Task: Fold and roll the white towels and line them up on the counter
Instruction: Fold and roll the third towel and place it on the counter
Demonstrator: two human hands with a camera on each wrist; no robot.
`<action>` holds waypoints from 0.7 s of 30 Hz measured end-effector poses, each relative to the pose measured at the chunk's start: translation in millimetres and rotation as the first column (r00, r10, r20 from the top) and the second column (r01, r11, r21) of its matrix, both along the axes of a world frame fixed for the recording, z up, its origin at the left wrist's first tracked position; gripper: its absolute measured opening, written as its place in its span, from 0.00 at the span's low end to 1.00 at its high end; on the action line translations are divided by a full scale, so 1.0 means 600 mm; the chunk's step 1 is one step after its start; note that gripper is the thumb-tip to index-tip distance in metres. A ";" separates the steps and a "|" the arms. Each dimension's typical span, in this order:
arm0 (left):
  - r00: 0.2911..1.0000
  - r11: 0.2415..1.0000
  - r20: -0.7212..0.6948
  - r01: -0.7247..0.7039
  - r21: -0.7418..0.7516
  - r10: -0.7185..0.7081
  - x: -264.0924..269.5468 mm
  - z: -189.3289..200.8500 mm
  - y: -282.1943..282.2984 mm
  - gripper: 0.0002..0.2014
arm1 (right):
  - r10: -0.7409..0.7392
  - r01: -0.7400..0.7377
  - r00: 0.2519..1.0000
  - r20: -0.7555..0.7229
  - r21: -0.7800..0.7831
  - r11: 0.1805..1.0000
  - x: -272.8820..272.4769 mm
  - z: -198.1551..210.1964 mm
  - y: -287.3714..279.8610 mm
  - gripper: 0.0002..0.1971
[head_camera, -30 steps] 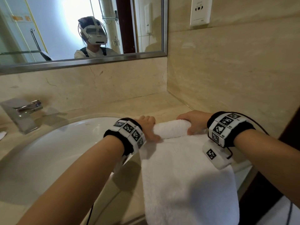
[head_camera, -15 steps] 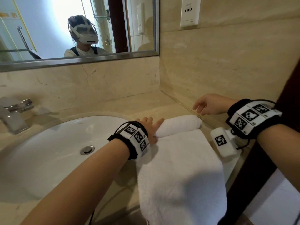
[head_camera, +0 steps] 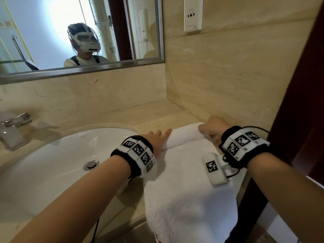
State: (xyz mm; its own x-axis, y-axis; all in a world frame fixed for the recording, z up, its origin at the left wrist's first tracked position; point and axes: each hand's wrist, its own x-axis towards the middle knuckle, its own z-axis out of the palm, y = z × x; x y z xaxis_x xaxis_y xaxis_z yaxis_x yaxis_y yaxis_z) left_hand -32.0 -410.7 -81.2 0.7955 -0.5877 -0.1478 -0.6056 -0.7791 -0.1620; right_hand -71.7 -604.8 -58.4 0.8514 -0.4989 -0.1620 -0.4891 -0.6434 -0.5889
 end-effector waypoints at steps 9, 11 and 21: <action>1.000 1.000 -0.006 0.005 0.017 -0.005 0.005 0.003 -0.006 0.37 | -0.205 0.194 0.978 0.047 0.167 0.967 0.033 -0.044 0.022 0.21; 1.000 1.000 -0.014 0.015 0.022 -0.015 0.004 0.004 -0.007 0.36 | -0.278 0.231 0.952 0.124 0.301 0.925 0.034 -0.054 0.024 0.20; 1.000 0.996 -0.021 0.023 0.081 -0.021 0.012 0.002 -0.015 0.34 | -0.458 0.304 0.850 0.259 0.469 0.829 0.034 -0.085 0.023 0.18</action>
State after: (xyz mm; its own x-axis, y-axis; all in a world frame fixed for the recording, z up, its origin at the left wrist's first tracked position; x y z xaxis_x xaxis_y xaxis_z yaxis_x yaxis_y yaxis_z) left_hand -24.6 -419.4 -80.3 0.7788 -0.5906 -0.2116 -0.6264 -0.7502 -0.2116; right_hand -51.2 -590.7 -109.6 0.6418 -0.7520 -0.1501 -0.3581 -0.1209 -0.9258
